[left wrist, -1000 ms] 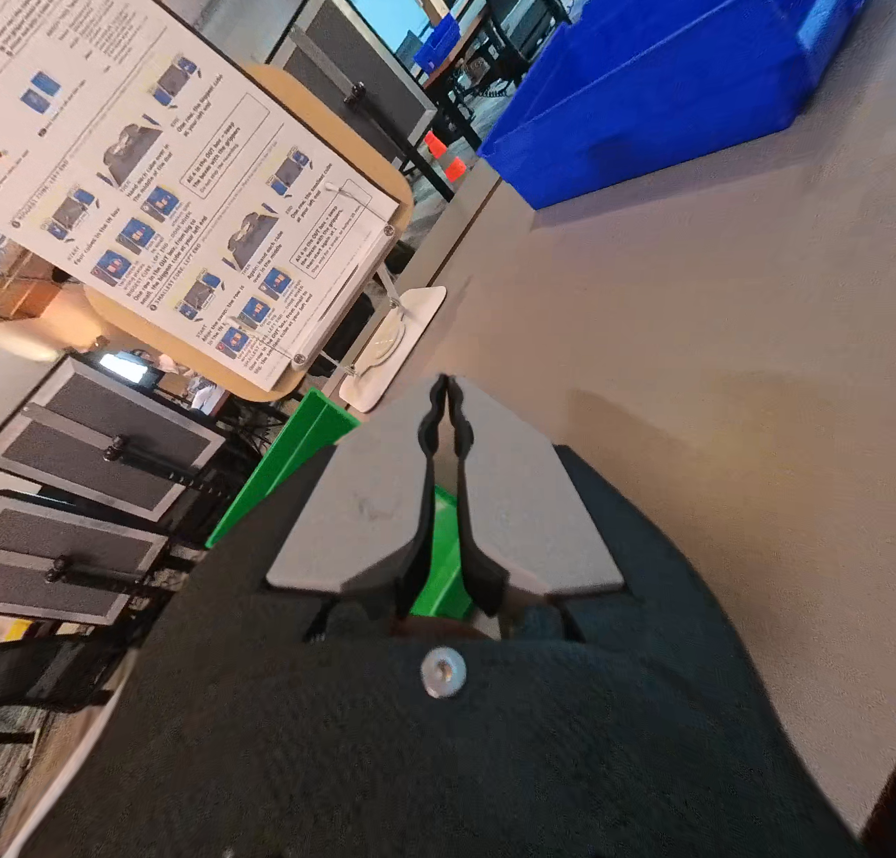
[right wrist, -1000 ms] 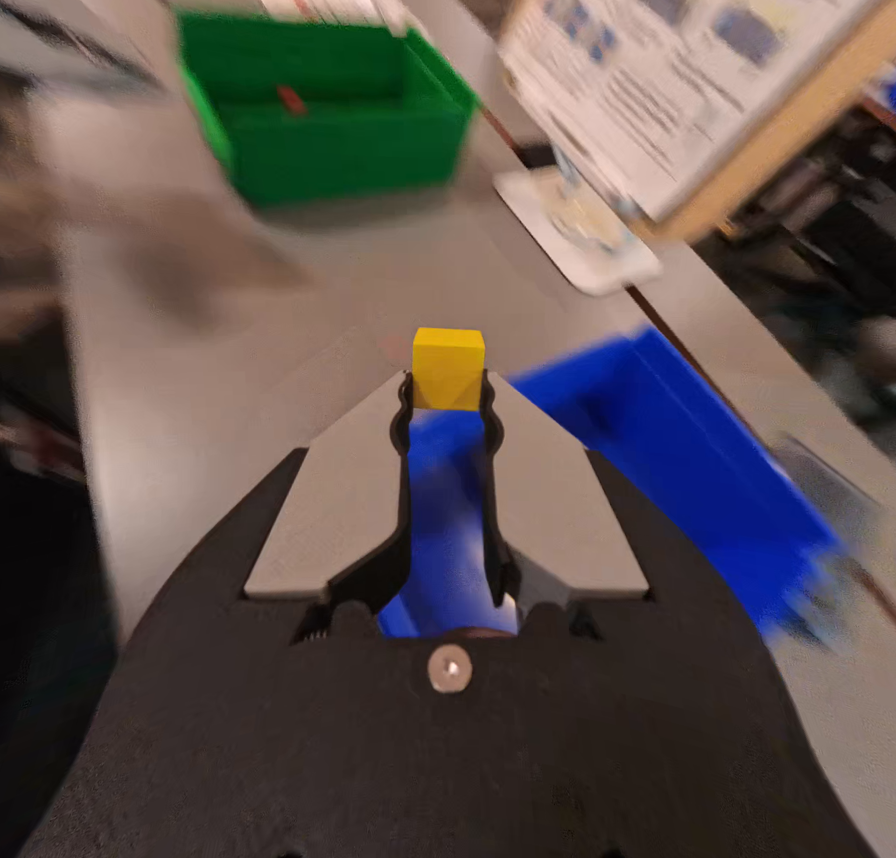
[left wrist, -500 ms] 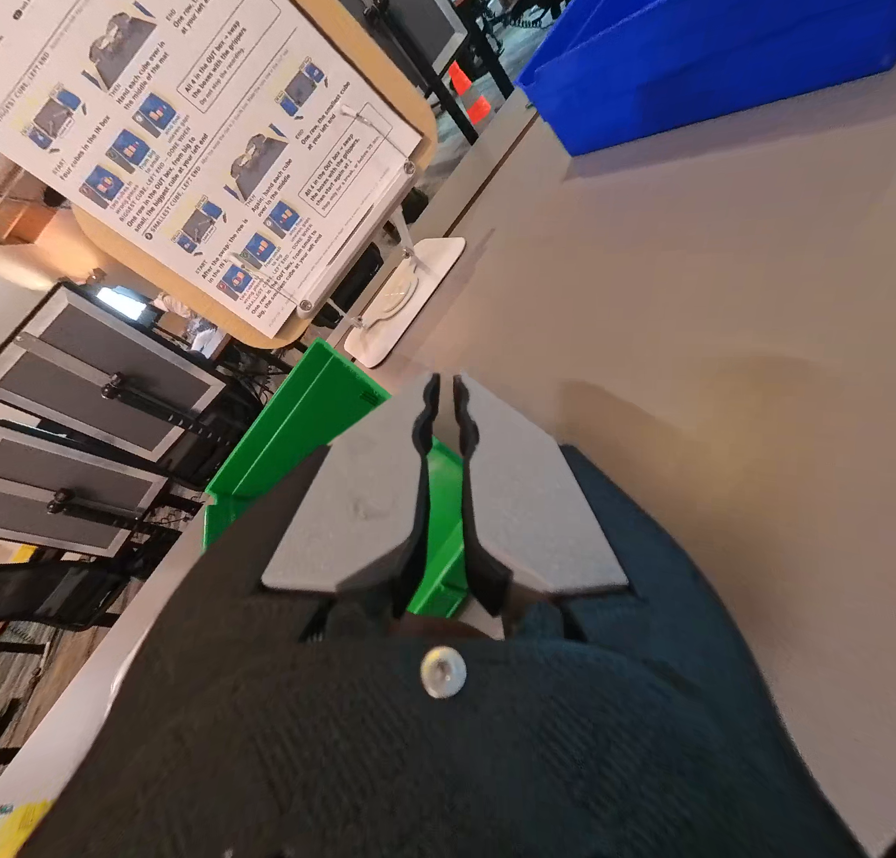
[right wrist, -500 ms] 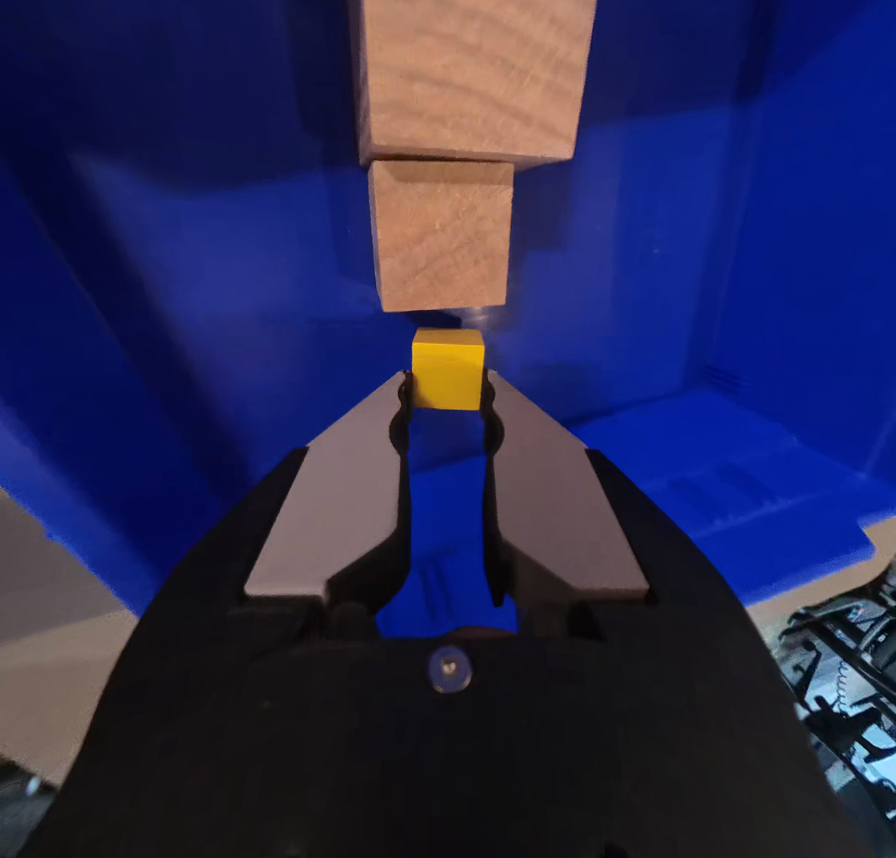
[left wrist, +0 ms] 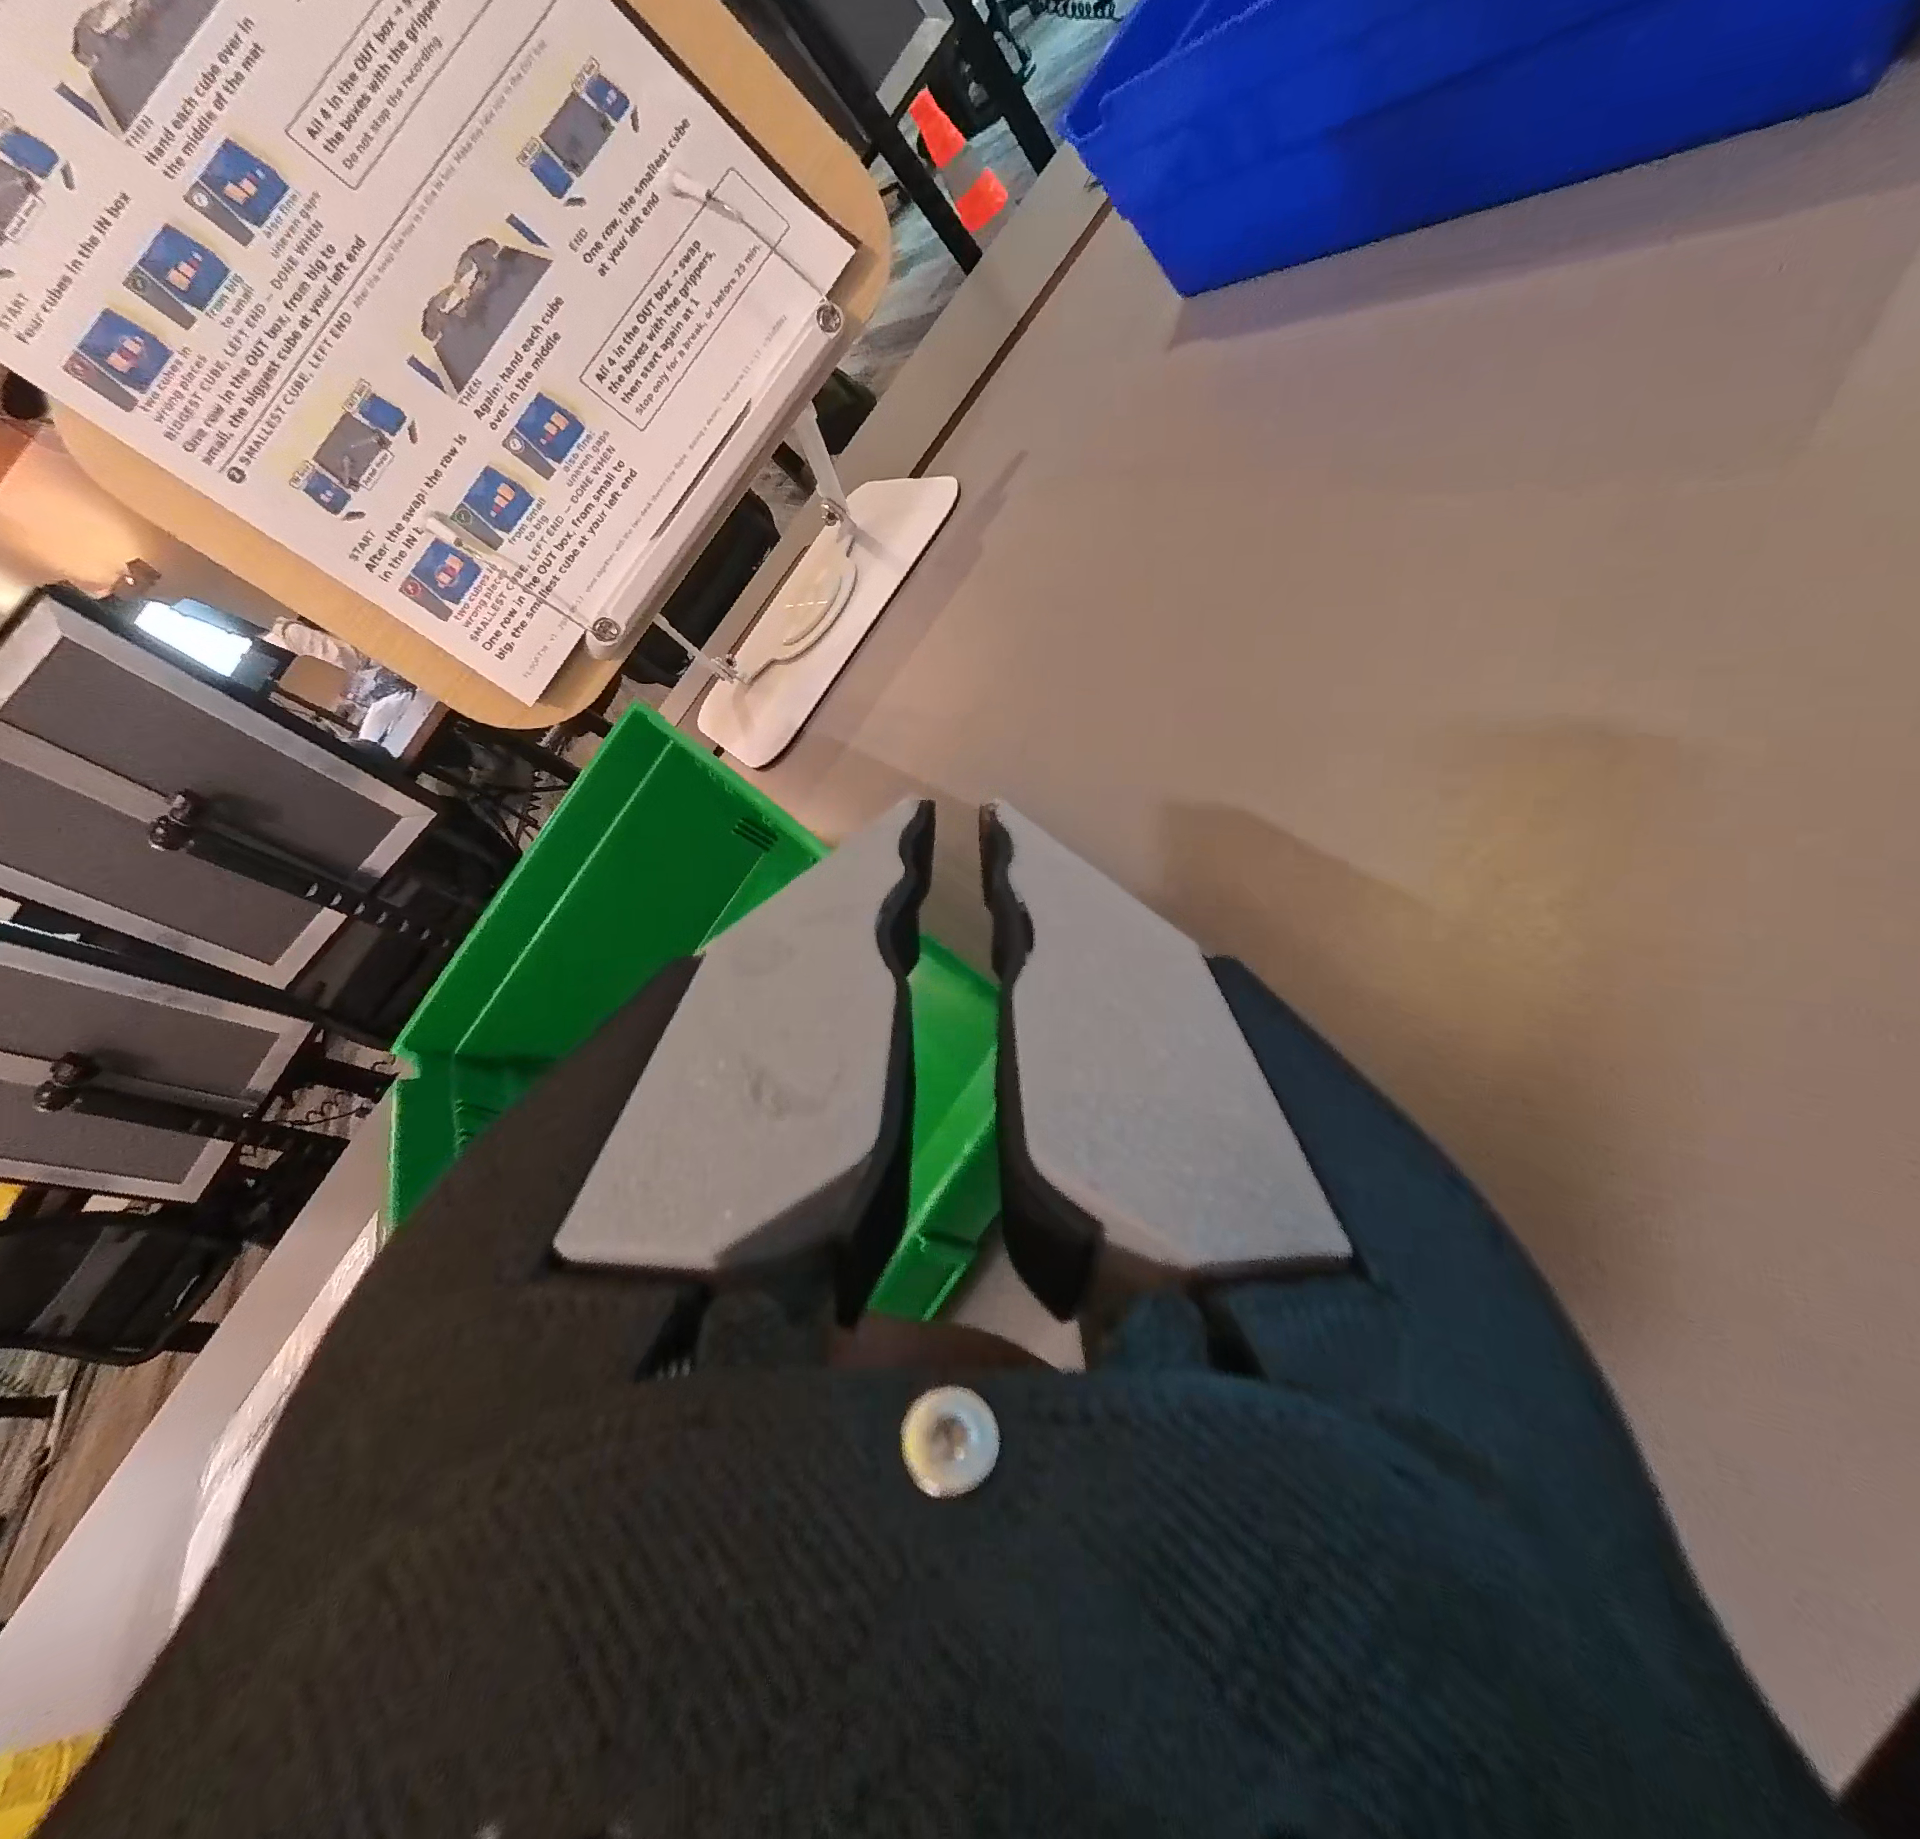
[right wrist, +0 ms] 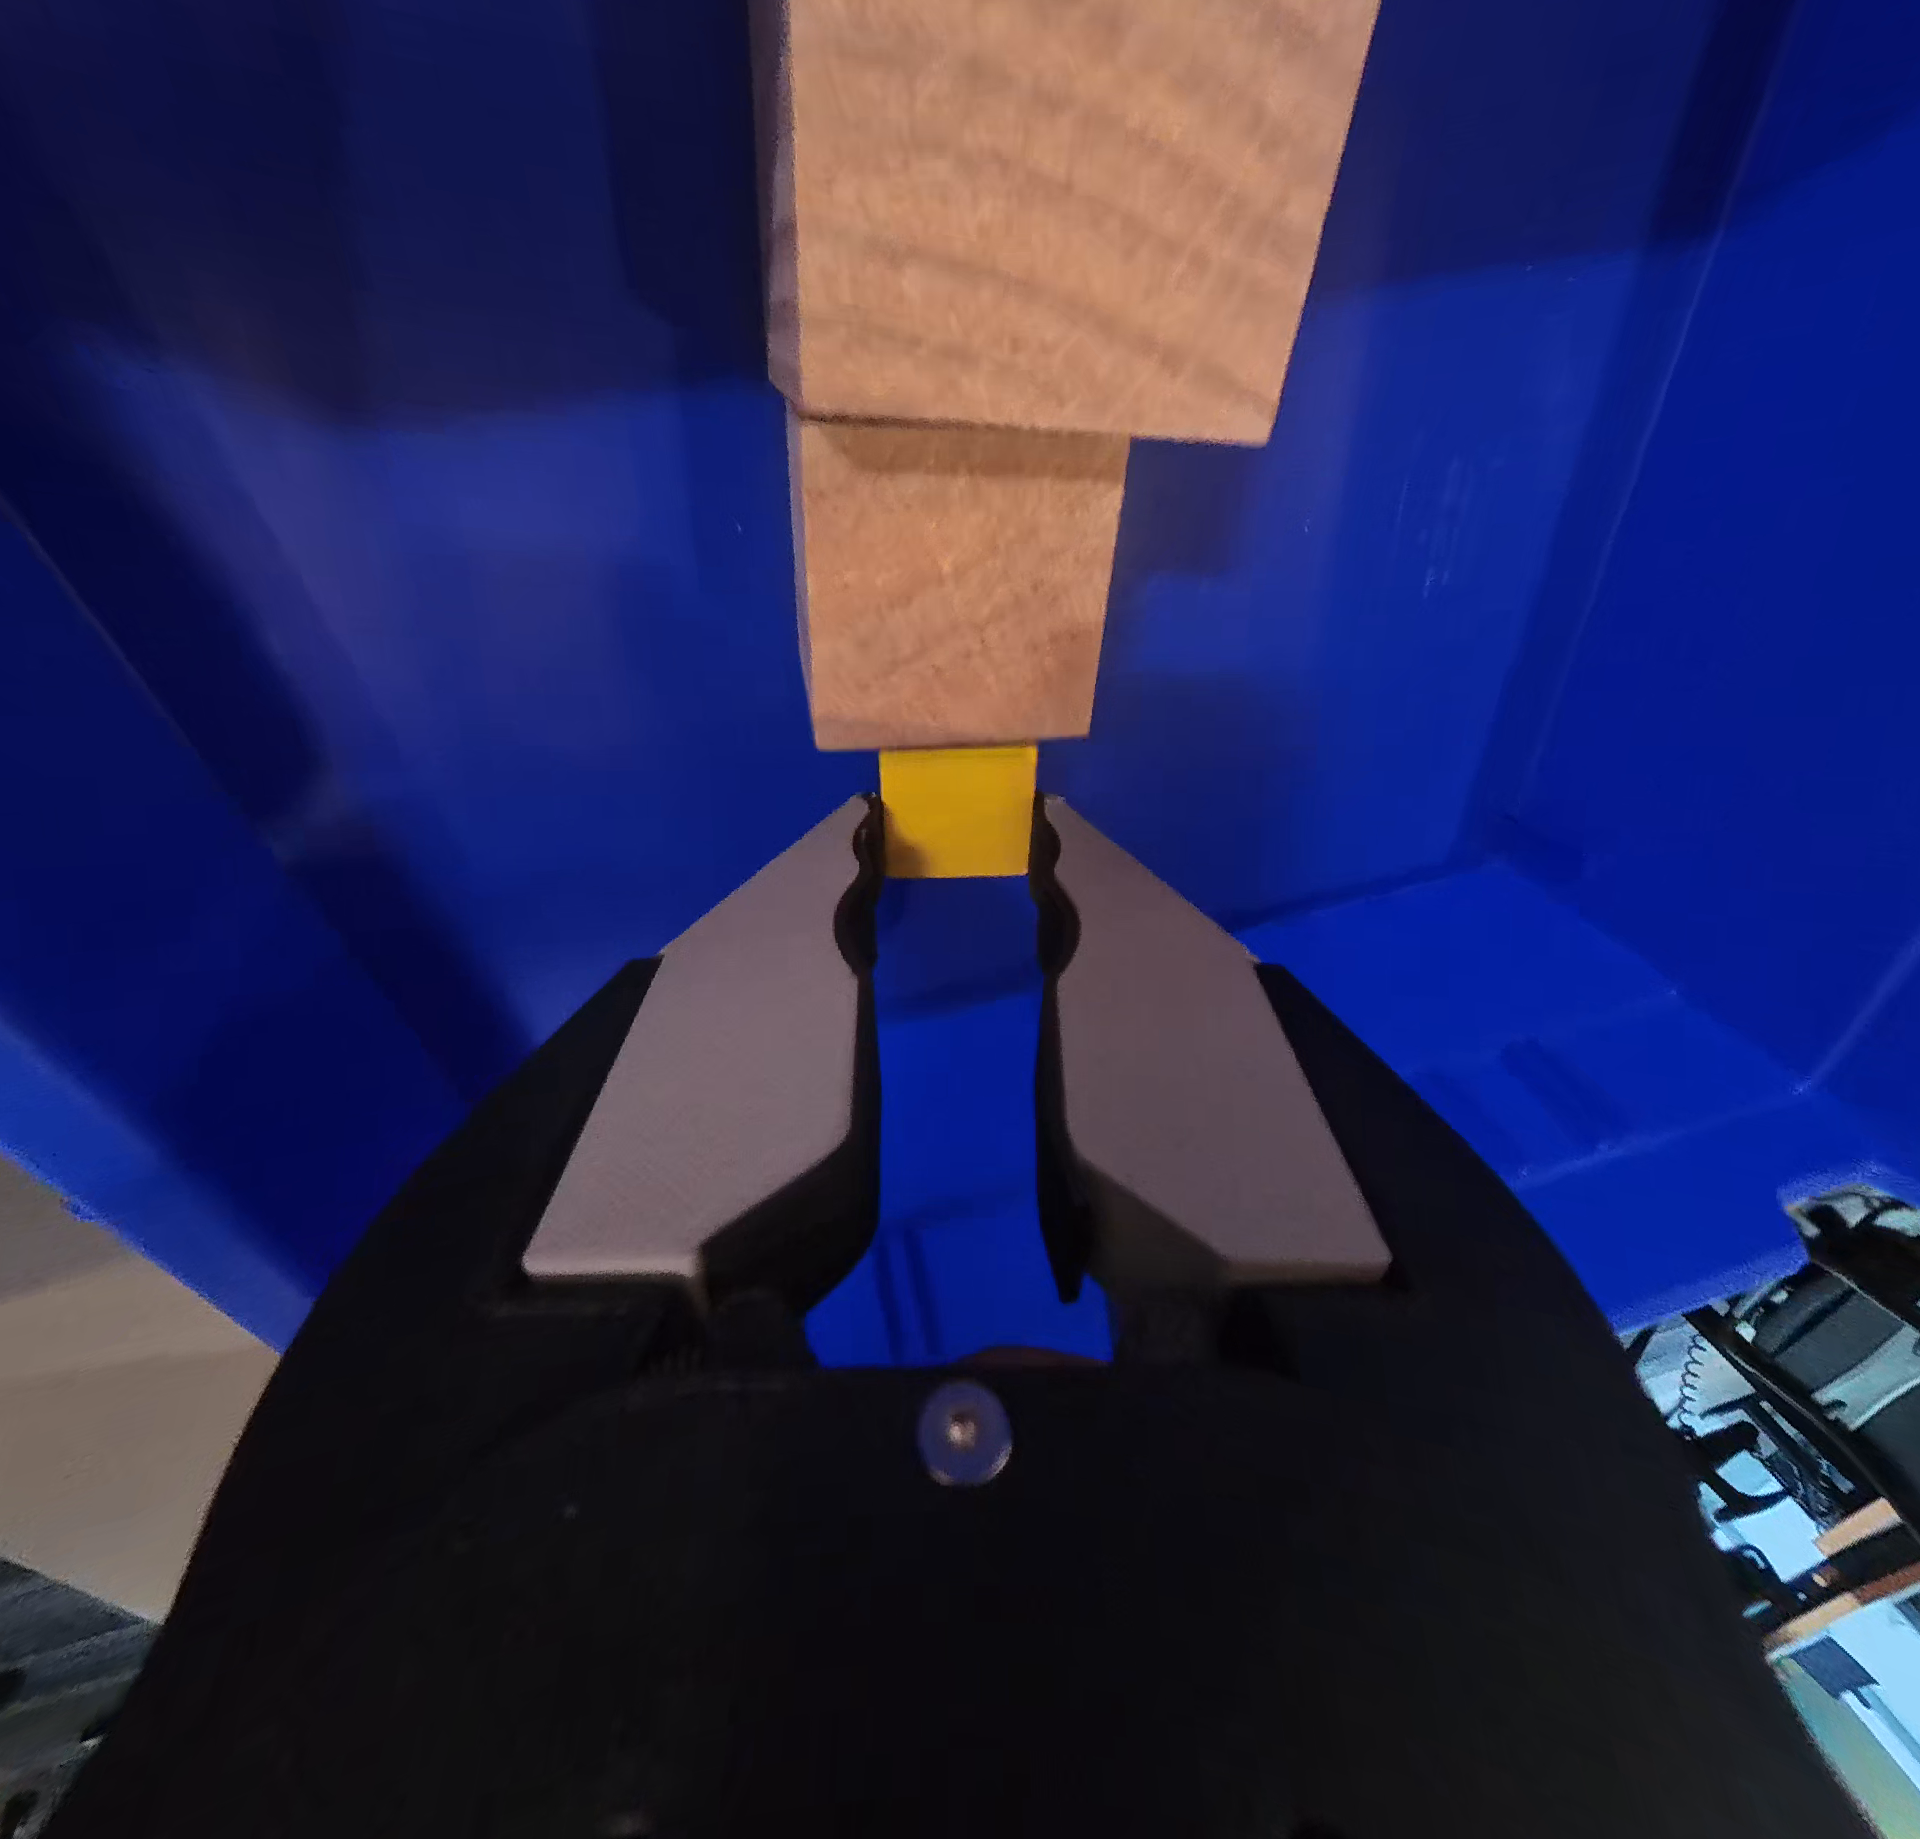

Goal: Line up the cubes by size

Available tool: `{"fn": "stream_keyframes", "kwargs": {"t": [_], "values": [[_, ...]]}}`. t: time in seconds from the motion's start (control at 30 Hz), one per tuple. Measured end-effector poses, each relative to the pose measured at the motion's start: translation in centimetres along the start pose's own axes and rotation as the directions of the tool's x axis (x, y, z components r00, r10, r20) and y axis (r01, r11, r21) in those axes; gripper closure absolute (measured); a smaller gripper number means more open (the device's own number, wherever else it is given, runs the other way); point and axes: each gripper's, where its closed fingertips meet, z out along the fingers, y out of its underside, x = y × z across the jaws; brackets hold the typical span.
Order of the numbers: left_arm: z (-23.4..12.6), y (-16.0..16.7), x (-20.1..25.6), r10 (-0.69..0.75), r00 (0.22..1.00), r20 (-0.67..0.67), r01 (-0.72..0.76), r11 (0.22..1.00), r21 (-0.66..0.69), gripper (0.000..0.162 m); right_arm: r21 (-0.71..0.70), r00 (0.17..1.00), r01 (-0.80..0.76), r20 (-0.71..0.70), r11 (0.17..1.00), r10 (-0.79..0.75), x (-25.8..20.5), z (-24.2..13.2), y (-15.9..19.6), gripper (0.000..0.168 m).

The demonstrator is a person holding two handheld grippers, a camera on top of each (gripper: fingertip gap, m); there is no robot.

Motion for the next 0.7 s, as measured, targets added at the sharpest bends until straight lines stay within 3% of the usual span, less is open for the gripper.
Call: {"fn": "stream_keyframes", "kwargs": {"t": [0.13, 0.2, 0.27, 0.33, 0.4, 0.47, 0.57, 0.63, 0.7], "values": [[-0.5, -0.1, -0.4, -0.012, 1.000, 0.007, 0.012, 1.000, 0.002, 0.152, -0.043, 0.999, -0.037, 0.021, 0.998, 0.037, -0.1, -0.1, -0.1, 0.139], [-1.0, 0.7, -2.5, -0.048, 0.995, 0.085, 0.050, 0.998, -0.024, 0.152, -0.067, 0.997, -0.080, 0.019, 0.995, 0.081, -0.1, -0.9, 0.7, 0.132], [-2.5, 1.6, -6.5, -0.123, 0.963, 0.240, 0.132, 0.991, -0.020, 0.154, 0.024, 0.992, -0.122, -0.036, 0.992, 0.122, 0.5, -2.7, 0.6, 0.131], [-4.5, 2.9, -9.9, -0.208, 0.916, 0.344, 0.220, 0.976, 0.005, 0.155, 0.219, 0.973, -0.185, -0.095, 0.958, 0.210, 1.1, -5.7, -0.7, 0.128], [-5.8, 4.8, -11.1, -0.259, 0.903, 0.344, 0.285, 0.958, -0.025, 0.152, 0.449, 0.953, -0.221, -0.088, 0.866, 0.289, 0.4, -9.5, -3.6, 0.126], [-6.1, 7.0, -11.2, -0.264, 0.915, 0.305, 0.309, 0.945, -0.111, 0.144, 0.658, 0.945, -0.213, -0.048, 0.722, 0.322, -1.5, -13.8, -7.8, 0.127], [-4.8, 7.2, -12.4, -0.179, 0.945, 0.274, 0.223, 0.965, -0.139, 0.154, 0.842, 0.985, -0.145, 0.075, 0.519, 0.154, -8.3, -18.8, -15.7, 0.127], [-2.6, 6.7, -11.3, -0.129, 0.988, 0.082, 0.143, 0.971, -0.190, 0.150, 0.911, 0.990, -0.135, 0.144, 0.389, 0.006, -13.0, -21.1, -20.9, 0.128], [-0.8, 7.5, -11.9, -0.062, 0.997, -0.037, 0.047, 0.950, -0.307, 0.143, 0.927, 0.969, -0.165, 0.216, 0.338, -0.119, -16.5, -21.3, -25.6, 0.127]]}}
